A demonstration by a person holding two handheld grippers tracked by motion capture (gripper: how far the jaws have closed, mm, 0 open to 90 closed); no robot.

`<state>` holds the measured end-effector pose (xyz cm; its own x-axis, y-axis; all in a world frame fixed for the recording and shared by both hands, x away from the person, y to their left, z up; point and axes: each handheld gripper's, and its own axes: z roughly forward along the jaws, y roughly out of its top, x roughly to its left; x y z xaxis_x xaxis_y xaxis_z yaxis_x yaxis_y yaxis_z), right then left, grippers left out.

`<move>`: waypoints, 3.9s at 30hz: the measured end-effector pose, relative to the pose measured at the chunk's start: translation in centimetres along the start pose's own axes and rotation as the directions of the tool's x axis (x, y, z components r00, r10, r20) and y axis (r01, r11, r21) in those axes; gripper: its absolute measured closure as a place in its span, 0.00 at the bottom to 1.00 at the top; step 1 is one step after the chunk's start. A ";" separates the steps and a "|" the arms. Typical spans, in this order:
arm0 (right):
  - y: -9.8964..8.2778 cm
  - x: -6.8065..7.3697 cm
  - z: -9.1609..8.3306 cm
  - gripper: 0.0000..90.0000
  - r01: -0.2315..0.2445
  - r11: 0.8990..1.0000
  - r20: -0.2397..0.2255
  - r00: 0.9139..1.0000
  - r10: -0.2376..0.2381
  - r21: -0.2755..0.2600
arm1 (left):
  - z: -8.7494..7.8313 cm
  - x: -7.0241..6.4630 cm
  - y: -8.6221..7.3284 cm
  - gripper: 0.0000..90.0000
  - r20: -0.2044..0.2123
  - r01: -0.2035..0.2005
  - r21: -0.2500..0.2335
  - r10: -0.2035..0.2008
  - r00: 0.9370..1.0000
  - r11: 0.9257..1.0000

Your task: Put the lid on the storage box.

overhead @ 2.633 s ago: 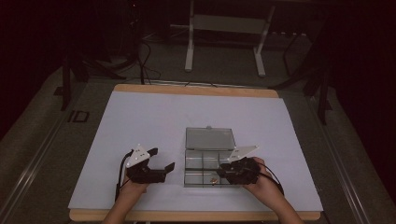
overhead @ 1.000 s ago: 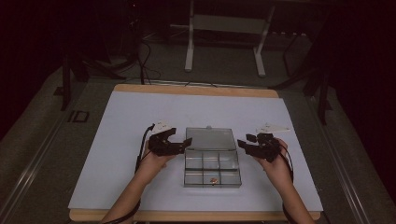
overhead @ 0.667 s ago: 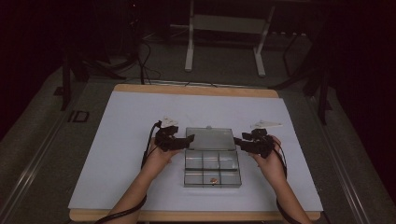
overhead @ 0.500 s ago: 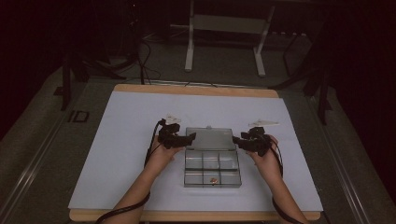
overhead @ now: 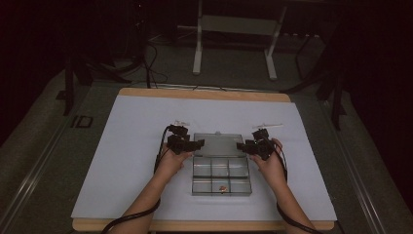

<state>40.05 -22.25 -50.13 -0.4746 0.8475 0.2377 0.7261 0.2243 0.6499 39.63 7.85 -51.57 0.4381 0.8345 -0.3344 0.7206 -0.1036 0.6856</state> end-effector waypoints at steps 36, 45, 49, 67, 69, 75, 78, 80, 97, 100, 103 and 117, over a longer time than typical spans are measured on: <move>0.5 -0.6 0.7 0.55 -0.201 0.973 -0.051 0.977 0.208 0.116 | 0.7 0.7 -0.5 0.46 0.131 0.126 0.082 -0.136 0.982 0.989; 0.5 -0.1 -0.4 0.62 -0.192 0.980 -0.068 0.979 0.194 0.046 | -0.4 -0.5 0.0 0.54 0.098 0.031 0.015 -0.033 0.995 0.999; 0.5 0.5 -1.0 0.64 -0.152 0.988 -0.039 0.988 0.152 0.011 | -1.0 -0.9 0.0 0.58 0.083 -0.011 -0.016 0.012 0.996 1.000; 0.0 1.7 -3.3 0.74 -0.002 0.997 0.019 1.000 0.004 -0.082 | -3.3 -2.0 -0.1 0.72 0.032 -0.134 -0.115 0.139 0.990 0.984; -0.1 1.8 -3.5 0.75 0.010 0.996 0.020 1.000 -0.009 -0.085 | -3.4 -2.1 -0.1 0.72 0.033 -0.144 -0.122 0.149 0.988 0.982; -0.6 2.0 -4.0 0.73 0.029 0.993 0.009 1.000 -0.028 -0.115 | -4.0 -2.3 -0.3 0.71 0.040 -0.162 -0.138 0.169 0.985 0.977; -0.8 2.0 -4.2 0.73 0.034 0.992 0.004 0.999 -0.034 -0.120 | -4.2 -2.4 -0.5 0.71 0.034 -0.175 -0.146 0.181 0.983 0.974; -0.9 2.1 -4.3 0.73 0.045 0.991 0.006 0.999 -0.044 -0.124 | -4.2 -2.5 -0.6 0.71 0.034 -0.178 -0.156 0.186 0.982 0.972; -2.1 2.1 -4.8 0.66 0.071 0.985 -0.035 0.996 -0.078 -0.156 | -5.1 -2.8 -1.7 0.68 0.038 -0.215 -0.170 0.224 0.974 0.962; -2.3 2.1 -4.9 0.66 0.073 0.983 -0.039 0.996 -0.081 -0.166 | -5.4 -2.9 -1.9 0.68 0.044 -0.213 -0.169 0.223 0.974 0.962; -2.6 2.2 -5.2 0.67 0.082 0.982 -0.042 0.995 -0.091 -0.172 | -5.6 -3.0 -2.1 0.68 0.041 -0.231 -0.175 0.242 0.969 0.957; -3.8 2.4 -5.6 0.69 0.104 0.980 -0.053 0.992 -0.114 -0.168 | -6.3 -3.9 -3.4 0.69 0.041 -0.283 -0.181 0.295 0.955 0.942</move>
<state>33.43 -23.77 -48.01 -0.5798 0.7899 0.1997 0.5789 0.2269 0.7832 32.11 8.31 -48.52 0.6529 0.7437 -0.1436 0.4576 -0.2363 0.8572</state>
